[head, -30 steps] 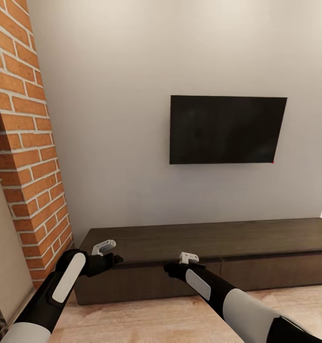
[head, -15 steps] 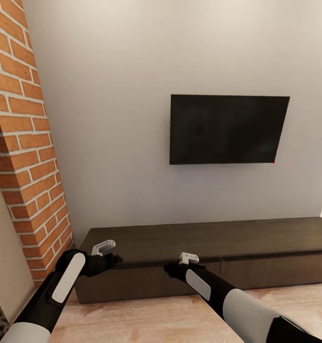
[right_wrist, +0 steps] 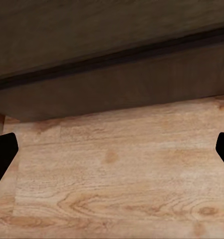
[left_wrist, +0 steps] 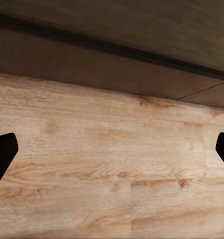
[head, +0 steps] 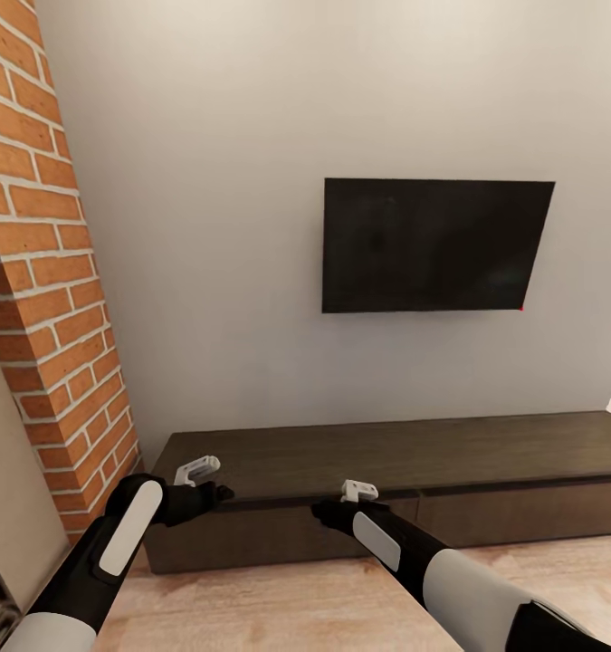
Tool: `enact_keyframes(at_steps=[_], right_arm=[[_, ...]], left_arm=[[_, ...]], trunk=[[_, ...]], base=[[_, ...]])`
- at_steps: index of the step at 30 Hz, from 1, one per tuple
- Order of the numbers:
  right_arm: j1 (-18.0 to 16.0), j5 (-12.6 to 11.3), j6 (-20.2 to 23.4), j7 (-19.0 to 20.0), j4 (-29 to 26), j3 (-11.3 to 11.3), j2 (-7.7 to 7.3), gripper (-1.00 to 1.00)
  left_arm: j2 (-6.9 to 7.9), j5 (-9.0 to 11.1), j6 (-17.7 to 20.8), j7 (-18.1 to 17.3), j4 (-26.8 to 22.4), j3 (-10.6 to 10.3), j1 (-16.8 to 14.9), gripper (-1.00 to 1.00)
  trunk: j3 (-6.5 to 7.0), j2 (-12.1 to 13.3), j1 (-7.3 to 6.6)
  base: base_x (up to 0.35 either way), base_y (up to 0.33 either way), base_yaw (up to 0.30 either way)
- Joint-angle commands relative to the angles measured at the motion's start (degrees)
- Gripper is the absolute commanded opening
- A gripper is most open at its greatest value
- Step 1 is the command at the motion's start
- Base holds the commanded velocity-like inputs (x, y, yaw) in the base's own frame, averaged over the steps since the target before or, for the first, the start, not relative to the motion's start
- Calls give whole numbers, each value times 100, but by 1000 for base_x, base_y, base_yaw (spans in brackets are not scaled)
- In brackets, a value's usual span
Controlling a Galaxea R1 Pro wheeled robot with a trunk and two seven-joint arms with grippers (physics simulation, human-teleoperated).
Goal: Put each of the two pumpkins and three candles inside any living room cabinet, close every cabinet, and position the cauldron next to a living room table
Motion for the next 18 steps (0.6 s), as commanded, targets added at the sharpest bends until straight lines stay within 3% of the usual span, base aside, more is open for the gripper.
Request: enact_keyframes(at_steps=[1, 18], right_arm=[[-7, -40, 5, -45, -11, 37, -4, 100], [-7, -32, -22, -48, 5, 46, -65, 100]], left_arm=[[7, 59, 8, 59, -5, -13, -4, 100], [34, 47, 8, 59, -5, -6, -5, 100]], trunk=[[2, 38, -23], [149, 719, -396]], base=[[0, 0, 0], [0, 0, 0]])
